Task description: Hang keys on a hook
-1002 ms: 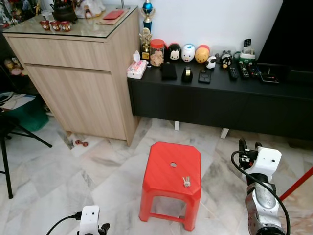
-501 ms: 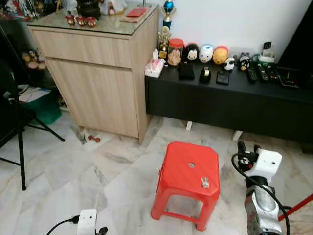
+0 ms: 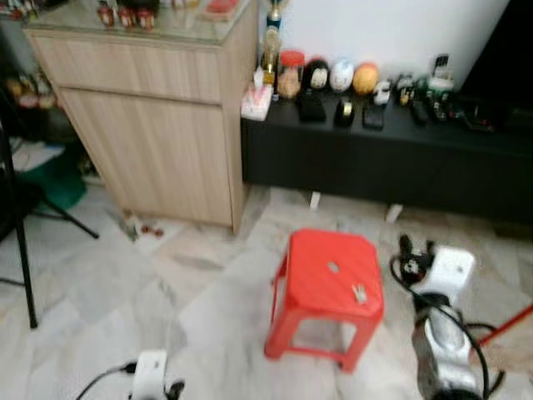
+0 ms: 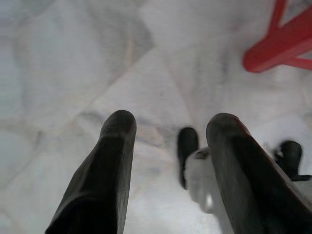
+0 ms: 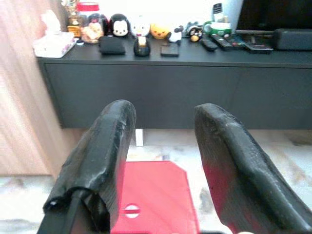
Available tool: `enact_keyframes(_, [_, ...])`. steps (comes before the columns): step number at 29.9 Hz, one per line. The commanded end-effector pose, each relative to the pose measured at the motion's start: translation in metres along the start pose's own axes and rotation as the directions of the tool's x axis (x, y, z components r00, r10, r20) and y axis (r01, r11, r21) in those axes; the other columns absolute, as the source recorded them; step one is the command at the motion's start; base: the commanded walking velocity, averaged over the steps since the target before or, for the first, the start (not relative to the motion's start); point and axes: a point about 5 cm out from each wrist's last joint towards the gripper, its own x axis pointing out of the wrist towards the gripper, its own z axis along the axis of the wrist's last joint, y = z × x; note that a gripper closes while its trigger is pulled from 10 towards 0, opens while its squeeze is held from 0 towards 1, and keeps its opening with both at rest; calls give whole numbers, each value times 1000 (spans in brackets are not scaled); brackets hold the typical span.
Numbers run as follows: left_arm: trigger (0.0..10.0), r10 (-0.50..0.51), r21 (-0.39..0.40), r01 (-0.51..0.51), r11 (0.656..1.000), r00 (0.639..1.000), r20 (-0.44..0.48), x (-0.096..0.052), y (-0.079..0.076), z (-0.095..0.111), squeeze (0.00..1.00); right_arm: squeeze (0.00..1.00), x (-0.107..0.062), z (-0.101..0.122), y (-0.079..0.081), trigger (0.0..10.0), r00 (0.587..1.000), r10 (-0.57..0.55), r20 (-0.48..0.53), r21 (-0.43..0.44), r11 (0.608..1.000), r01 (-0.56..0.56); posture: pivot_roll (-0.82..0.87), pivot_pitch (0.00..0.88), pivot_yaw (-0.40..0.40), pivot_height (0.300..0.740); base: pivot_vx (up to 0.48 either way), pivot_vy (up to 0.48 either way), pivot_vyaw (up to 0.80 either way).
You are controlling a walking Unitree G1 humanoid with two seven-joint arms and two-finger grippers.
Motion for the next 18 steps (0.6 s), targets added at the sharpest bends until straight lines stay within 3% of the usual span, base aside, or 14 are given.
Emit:
enact_keyframes(1, [10000, -18, -11, 18, 1000, 1000, -19, 0, -6, -4, 0, 0, -2, 1, -10, 10000, 999, -33, -5, 1, 999, 33, 99, 80, -30, 740, 0, 0, 0])
enact_keyframes(18, [10000, -27, 32, 29, 999, 999, -46, 1, -5, -2, 0, 0, -5, -4, -12, 10000, 998, -65, -25, -3, 998, 65, 95, 92, -23, 740, 0, 0, 0])
